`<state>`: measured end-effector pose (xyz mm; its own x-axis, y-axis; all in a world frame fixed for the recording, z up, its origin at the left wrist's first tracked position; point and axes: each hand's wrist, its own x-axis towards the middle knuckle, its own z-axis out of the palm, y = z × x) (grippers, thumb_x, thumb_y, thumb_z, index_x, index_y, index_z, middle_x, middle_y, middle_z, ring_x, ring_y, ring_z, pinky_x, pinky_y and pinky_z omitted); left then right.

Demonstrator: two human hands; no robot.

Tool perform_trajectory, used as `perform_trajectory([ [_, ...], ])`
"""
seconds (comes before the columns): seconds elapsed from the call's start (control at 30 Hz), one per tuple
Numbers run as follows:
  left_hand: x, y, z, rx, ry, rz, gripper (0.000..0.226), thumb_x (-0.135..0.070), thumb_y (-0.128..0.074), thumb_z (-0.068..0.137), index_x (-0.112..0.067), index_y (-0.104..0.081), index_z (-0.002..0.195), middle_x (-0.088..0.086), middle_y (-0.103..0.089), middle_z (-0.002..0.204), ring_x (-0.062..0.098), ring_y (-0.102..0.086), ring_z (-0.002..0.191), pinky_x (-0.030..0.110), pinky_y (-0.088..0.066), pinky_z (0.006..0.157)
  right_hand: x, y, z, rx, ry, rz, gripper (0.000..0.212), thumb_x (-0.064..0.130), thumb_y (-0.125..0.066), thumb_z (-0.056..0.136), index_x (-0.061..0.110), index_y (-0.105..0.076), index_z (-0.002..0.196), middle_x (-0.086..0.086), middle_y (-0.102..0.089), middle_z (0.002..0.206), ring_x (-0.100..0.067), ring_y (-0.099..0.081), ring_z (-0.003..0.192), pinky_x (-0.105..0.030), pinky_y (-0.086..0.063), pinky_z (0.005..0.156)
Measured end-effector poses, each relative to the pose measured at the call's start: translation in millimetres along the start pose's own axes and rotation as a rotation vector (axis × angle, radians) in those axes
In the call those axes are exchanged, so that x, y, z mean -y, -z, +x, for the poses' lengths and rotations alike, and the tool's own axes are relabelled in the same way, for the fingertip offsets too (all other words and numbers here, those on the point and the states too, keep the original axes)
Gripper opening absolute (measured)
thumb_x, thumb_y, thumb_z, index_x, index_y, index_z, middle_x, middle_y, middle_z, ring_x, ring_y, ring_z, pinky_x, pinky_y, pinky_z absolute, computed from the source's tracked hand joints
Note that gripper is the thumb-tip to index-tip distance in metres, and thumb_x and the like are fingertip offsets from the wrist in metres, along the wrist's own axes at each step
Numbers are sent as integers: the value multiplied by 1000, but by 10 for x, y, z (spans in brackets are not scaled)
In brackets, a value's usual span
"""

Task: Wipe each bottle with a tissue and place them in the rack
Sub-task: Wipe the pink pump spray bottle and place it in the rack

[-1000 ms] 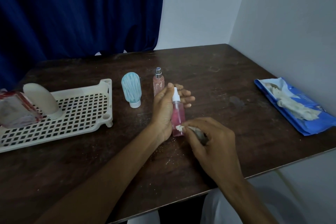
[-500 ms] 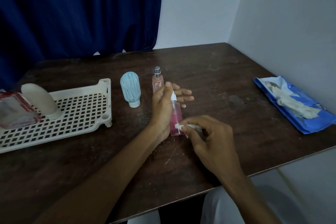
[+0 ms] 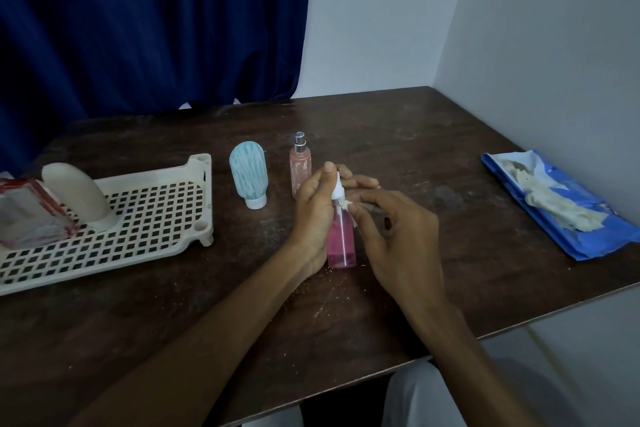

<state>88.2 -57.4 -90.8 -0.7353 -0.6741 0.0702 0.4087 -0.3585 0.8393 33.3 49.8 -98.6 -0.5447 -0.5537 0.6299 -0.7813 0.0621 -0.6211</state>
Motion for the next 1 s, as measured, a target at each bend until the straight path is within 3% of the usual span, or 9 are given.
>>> perform_trajectory([
  [0.37, 28, 39, 4, 11, -43, 39, 32, -29, -35, 108, -8, -53, 91, 14, -73, 85, 27, -73, 84, 29, -56, 68, 31, 60, -239, 38, -79, 48, 11, 10, -73, 88, 16, -76, 96, 13, -71, 89, 4, -65, 84, -3, -41, 75],
  [0.57, -24, 3, -21, 59, -53, -18, 29, -24, -42, 105, -4, -61, 98, 15, -73, 92, 25, -71, 91, 33, -58, 80, 151, 58, 59, -65, 64, -14, 16, 5, -73, 87, 15, -76, 99, 11, -70, 93, 4, -62, 88, -1, -41, 81],
  [0.7, -45, -7, -24, 74, -63, -23, 28, -22, -45, 104, -3, -64, 100, 15, -73, 94, 24, -71, 94, 33, -56, 84, 164, 82, 77, 2, 189, -140, 18, 3, -72, 87, 11, -77, 102, 0, -73, 97, -8, -65, 90, -6, -43, 85],
  [0.83, -37, -24, -31, 75, -82, -18, 26, -19, -46, 103, -1, -64, 101, 16, -73, 95, 25, -71, 95, 32, -57, 82, 94, 141, 86, 24, 195, -230, 24, 0, -71, 84, 10, -76, 106, -4, -72, 98, -13, -65, 88, -5, -42, 84],
  [0.93, -20, -16, -39, 80, -101, 1, 23, -15, -47, 103, 0, -64, 103, 14, -74, 95, 24, -72, 95, 31, -57, 83, 72, 135, 94, 16, 183, -266, 23, 1, -70, 83, 9, -77, 104, -5, -73, 96, -17, -67, 86, -16, -47, 80],
  [1.0, -13, -15, -42, 84, -107, -2, 20, -14, -48, 102, -1, -64, 104, 13, -75, 96, 24, -72, 96, 32, -57, 85, 82, 122, 84, 14, 182, -296, 24, -2, -71, 81, 8, -77, 102, -6, -73, 95, -17, -67, 84, -14, -45, 79],
])
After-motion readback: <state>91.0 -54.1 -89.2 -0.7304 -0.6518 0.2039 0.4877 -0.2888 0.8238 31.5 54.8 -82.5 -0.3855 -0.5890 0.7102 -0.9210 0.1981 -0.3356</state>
